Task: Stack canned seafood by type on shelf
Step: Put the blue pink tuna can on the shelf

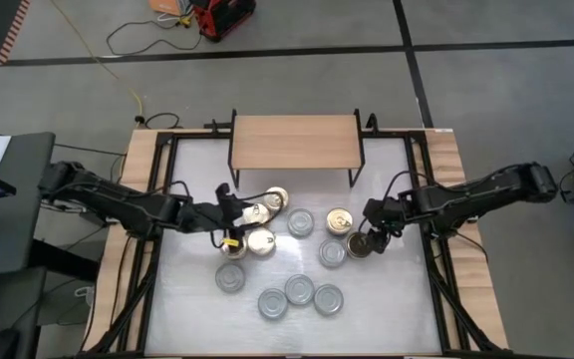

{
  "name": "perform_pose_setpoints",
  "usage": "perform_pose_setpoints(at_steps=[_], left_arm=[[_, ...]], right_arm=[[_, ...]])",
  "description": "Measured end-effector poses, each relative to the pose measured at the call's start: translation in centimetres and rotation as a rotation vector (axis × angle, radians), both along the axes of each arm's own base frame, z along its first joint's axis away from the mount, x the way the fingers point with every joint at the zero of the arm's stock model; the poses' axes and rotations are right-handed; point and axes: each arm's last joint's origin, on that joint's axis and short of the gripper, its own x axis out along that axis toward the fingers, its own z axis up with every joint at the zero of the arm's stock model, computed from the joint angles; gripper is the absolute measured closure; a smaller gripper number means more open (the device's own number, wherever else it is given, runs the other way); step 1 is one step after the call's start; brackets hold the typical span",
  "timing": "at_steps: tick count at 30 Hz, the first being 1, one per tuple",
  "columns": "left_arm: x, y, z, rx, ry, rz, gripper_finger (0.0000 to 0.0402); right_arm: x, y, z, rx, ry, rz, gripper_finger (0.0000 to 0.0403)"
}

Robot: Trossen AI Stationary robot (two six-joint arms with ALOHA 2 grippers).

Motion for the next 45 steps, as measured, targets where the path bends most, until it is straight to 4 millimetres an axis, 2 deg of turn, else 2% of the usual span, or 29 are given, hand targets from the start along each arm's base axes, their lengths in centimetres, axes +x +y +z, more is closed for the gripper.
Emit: perform_pose_setpoints(at_steps=[8, 14, 16, 20, 26, 29, 37, 41, 45], left_arm=[[2.7, 0.0, 0.5, 0.065, 0.05, -0.059, 0.0168], [3.6, -0.1, 1.1, 0.096, 0.053, -0.083, 0.0168], [3.8, 0.2, 1.5, 0.048, 0.04, -0.149, 0.0168], [4.1, 0.7, 2.1, -0.019, 0.022, -0.236, 0.0168], [4.3, 0.8, 3.0, 0.06, 0.008, -0.27, 0.0168], [4.4, 0.8, 3.2, 0.065, -0.005, -0.265, 0.0168], [4.7, 0.8, 3.1, 0.084, -0.017, -0.262, 0.0168], [4.9, 0.8, 3.2, 0.096, -0.033, -0.257, 0.0168], [4.9, 1.0, 3.3, 0.097, -0.043, -0.25, 0.0168]], right_arm=[[-0.1, -0.4, -0.9, 0.037, -0.016, -0.012, 0.0257], [-0.3, -0.4, -1.3, 0.047, -0.004, -0.035, 0.0369], [-0.4, -0.5, -1.5, 0.046, 0.002, -0.041, 0.0389], [-0.6, -0.9, -1.8, 0.076, 0.016, -0.071, 0.0382], [-1.3, -1.7, -2.5, 0.088, 0.082, -0.119, 0.0392], [-1.0, -2.0, -2.2, 0.086, 0.048, -0.13, 0.0392], [-1.3, -2.6, -2.3, 0.064, 0.081, -0.14, 0.0371], [-1.7, -3.3, -1.5, -0.013, 0.106, -0.173, 0.0366], [-2.0, -3.6, 0.5, -0.06, 0.154, -0.131, 0.0346]])
